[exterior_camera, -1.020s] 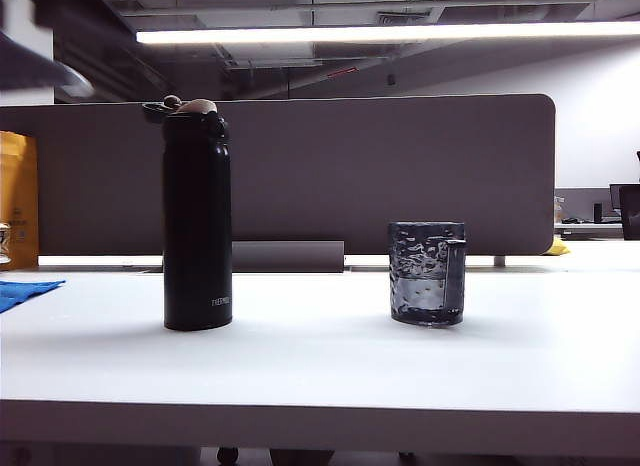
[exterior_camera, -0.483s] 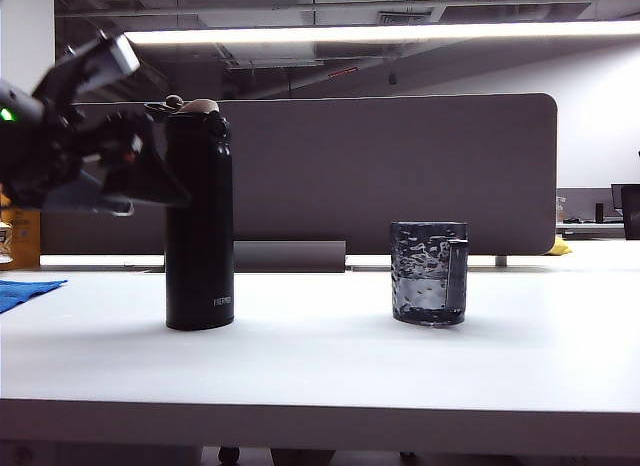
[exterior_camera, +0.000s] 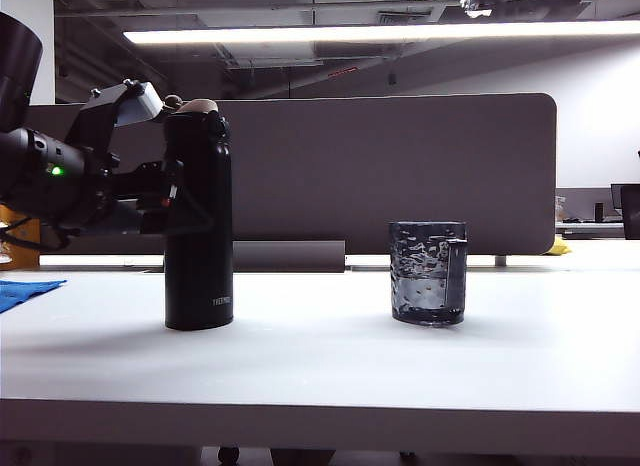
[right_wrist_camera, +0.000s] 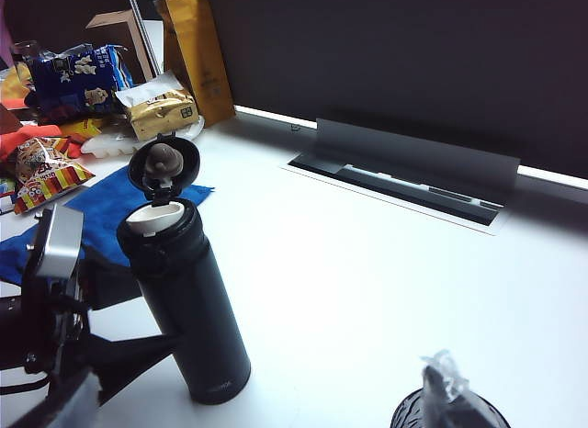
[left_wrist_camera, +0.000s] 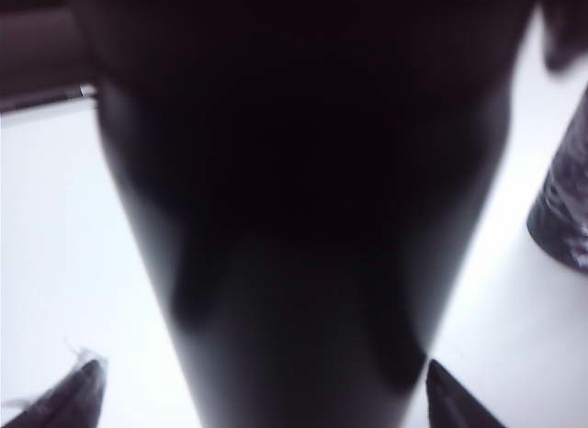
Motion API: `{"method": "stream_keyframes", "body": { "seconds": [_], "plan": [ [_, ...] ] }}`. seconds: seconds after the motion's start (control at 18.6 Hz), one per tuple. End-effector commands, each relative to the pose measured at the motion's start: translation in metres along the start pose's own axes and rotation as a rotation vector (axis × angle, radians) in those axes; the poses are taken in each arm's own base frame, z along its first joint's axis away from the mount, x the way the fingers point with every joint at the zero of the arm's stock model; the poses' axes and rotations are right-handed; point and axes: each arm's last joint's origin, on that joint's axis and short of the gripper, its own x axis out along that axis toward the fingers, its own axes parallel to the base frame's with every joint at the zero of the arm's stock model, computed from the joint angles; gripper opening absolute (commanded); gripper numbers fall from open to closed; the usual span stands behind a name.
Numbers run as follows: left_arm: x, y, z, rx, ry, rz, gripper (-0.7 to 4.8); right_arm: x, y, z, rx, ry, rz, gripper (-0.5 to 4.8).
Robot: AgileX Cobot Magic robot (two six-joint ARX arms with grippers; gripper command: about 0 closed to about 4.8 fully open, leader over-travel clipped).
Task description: Pick up the black thermos, pour some water into the cup, then place the black thermos back on the table.
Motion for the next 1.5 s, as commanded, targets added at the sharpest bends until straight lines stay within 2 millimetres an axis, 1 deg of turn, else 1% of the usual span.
{"method": "stream_keyframes", "body": {
  "seconds": [0.05, 0.27, 0.59, 0.81, 1.07, 1.18, 1.23, 1.34, 1.4, 1.45, 1.5],
  "plan": [
    [0.006, 0.001, 0.012, 0.016, -0.067, -0.023, 4.79, -0.001, 0.0, 0.002, -0.008, -0.02, 0.001, 4.79],
    [0.007, 0.0, 0.016, 0.016, -0.092, -0.093, 4.79, 0.0, 0.0, 0.002, -0.007, -0.017, 0.0, 4.79],
    [0.011, 0.0, 0.009, -0.007, -0.058, -0.116, 4.79, 0.0, 0.0, 0.002, -0.007, -0.017, 0.0, 4.79],
    [0.019, 0.001, 0.007, -0.004, -0.063, -0.143, 4.79, 0.0, 0.0, 0.002, -0.007, -0.017, 0.0, 4.79],
    [0.034, 0.004, 0.006, -0.005, -0.057, -0.154, 4.79, 0.0, 0.0, 0.002, -0.006, -0.016, 0.001, 4.79],
    [0.035, 0.005, 0.007, -0.005, -0.058, -0.154, 4.79, 0.0, 0.0, 0.002, -0.006, -0.015, 0.001, 4.79],
    [0.035, 0.005, 0.007, -0.005, -0.058, -0.154, 4.07, 0.0, 0.0, 0.002, -0.006, -0.015, 0.0, 4.79],
    [0.035, 0.005, 0.007, -0.004, -0.059, -0.154, 2.23, 0.0, 0.0, 0.001, -0.004, -0.003, -0.002, 4.79],
    [0.035, 0.005, 0.007, -0.005, -0.059, -0.157, 1.05, 0.0, 0.0, -0.001, 0.0, 0.016, -0.003, 4.79],
    [0.035, 0.005, 0.008, -0.002, -0.067, -0.161, 0.35, -0.001, 0.0, -0.003, 0.004, 0.034, -0.005, 4.79],
    [0.035, 0.003, 0.011, 0.006, -0.088, -0.164, 0.0, -0.002, -0.001, -0.004, 0.006, 0.05, -0.01, 4.79]
  ]
}}
